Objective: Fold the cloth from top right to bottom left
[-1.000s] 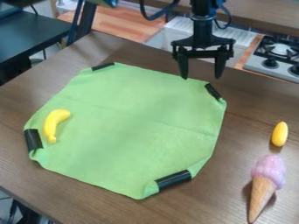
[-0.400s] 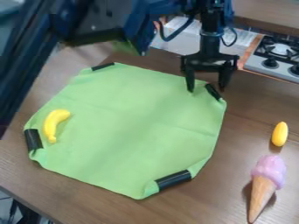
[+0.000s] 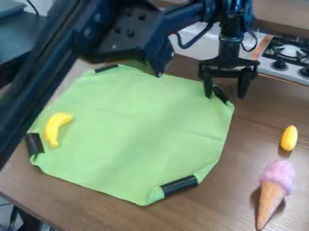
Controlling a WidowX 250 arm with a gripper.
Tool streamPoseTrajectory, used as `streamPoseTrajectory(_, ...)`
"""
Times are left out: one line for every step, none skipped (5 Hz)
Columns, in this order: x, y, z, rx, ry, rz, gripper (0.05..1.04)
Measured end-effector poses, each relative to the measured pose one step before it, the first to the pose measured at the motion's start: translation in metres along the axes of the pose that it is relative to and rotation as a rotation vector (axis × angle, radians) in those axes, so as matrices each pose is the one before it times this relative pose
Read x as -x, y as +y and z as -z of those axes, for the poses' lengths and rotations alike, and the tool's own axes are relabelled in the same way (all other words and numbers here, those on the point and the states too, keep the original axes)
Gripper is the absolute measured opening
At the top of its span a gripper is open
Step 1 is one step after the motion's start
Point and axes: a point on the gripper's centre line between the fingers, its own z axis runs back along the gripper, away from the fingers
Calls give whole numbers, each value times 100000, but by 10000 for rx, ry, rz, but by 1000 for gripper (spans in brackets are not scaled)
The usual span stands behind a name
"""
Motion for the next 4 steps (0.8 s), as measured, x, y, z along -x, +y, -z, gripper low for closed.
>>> streamPoseTrajectory(-186, 103, 247, -131, 11, 1, 678)
streamPoseTrajectory(194, 639, 514, -271, -56, 108, 388)
streamPoseTrajectory(512, 536, -122, 67, -280, 375, 185)
streamPoseTrajectory(1168, 1252, -708, 857, 270, -8, 82)
